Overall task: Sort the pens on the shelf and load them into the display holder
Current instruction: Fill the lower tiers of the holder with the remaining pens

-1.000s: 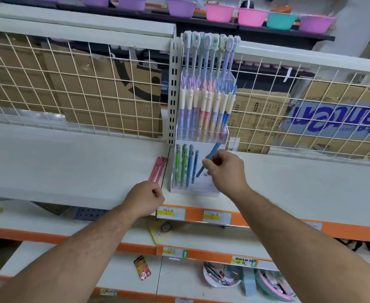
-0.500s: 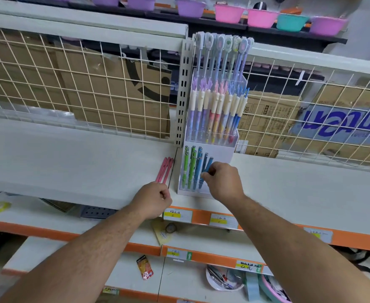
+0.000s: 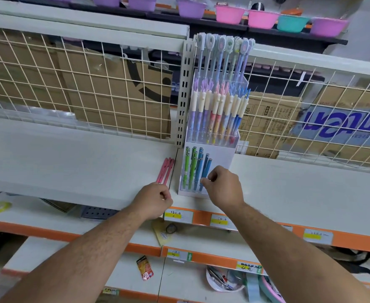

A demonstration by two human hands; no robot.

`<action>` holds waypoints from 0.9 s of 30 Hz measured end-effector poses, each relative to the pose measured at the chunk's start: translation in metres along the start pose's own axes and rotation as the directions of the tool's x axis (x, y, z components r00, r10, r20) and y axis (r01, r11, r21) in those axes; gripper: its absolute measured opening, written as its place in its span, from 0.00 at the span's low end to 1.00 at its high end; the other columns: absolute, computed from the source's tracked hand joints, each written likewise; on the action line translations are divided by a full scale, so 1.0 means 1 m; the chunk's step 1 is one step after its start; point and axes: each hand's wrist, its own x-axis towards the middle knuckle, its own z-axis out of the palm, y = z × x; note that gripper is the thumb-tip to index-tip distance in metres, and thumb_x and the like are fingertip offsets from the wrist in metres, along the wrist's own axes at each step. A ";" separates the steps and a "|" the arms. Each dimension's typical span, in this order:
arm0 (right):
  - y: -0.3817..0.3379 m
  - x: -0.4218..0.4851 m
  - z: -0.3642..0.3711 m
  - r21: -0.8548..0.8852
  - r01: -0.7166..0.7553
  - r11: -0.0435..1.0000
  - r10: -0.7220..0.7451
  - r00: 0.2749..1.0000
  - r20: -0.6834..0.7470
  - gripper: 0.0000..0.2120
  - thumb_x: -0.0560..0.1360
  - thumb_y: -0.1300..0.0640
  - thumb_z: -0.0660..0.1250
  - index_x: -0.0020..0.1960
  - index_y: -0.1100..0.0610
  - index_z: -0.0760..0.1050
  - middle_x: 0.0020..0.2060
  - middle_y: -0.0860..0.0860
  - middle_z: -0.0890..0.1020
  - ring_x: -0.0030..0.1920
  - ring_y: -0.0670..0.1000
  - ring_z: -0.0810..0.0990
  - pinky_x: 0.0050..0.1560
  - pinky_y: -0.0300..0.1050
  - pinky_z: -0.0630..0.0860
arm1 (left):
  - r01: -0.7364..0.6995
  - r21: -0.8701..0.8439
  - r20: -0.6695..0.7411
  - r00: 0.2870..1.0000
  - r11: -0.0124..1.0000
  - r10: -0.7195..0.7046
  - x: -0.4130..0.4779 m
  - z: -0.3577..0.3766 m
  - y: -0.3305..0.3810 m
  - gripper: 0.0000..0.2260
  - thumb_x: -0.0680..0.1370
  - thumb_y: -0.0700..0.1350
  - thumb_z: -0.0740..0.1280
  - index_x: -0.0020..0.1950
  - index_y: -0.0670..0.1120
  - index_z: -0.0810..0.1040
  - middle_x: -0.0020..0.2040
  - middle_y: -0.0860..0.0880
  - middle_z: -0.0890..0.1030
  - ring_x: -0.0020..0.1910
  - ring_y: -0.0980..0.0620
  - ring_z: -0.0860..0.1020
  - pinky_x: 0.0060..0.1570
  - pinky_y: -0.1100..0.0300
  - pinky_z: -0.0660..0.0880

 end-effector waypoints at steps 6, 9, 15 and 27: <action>0.007 -0.030 0.025 0.163 0.052 0.985 -0.080 0.982 0.172 0.10 0.73 0.54 0.71 0.35 0.53 0.74 0.30 0.45 0.78 0.32 0.40 0.76 0.31 0.32 0.69 | 0.088 -0.119 -0.106 0.989 0.989 -0.101 -0.002 -0.002 -0.003 0.06 0.75 0.43 0.68 0.38 0.51 0.78 0.37 0.55 0.81 0.38 0.56 0.79 0.37 0.63 0.76; 0.004 -0.035 0.036 0.216 0.057 0.975 -0.106 0.970 0.220 0.09 0.73 0.54 0.71 0.36 0.53 0.76 0.31 0.46 0.80 0.33 0.41 0.76 0.35 0.36 0.72 | 0.123 -0.107 -0.248 0.958 0.987 -0.146 0.002 -0.007 -0.007 0.06 0.77 0.45 0.67 0.39 0.51 0.76 0.35 0.54 0.80 0.35 0.55 0.78 0.34 0.60 0.76; 0.006 -0.035 0.048 0.294 0.008 0.956 -0.079 0.970 0.230 0.11 0.72 0.55 0.72 0.32 0.52 0.74 0.27 0.41 0.77 0.31 0.40 0.74 0.36 0.38 0.73 | 0.155 0.075 -0.316 0.941 0.985 -0.124 0.030 -0.015 -0.007 0.06 0.78 0.49 0.66 0.47 0.47 0.75 0.44 0.52 0.79 0.41 0.51 0.76 0.38 0.57 0.73; 0.008 -0.034 0.051 0.267 0.010 0.964 -0.072 0.972 0.222 0.08 0.72 0.55 0.71 0.36 0.54 0.78 0.33 0.48 0.83 0.36 0.46 0.80 0.41 0.44 0.78 | 0.211 0.362 -0.165 0.973 0.908 -0.161 0.077 -0.012 0.006 0.15 0.76 0.50 0.70 0.57 0.42 0.75 0.51 0.43 0.78 0.46 0.44 0.75 0.39 0.55 0.69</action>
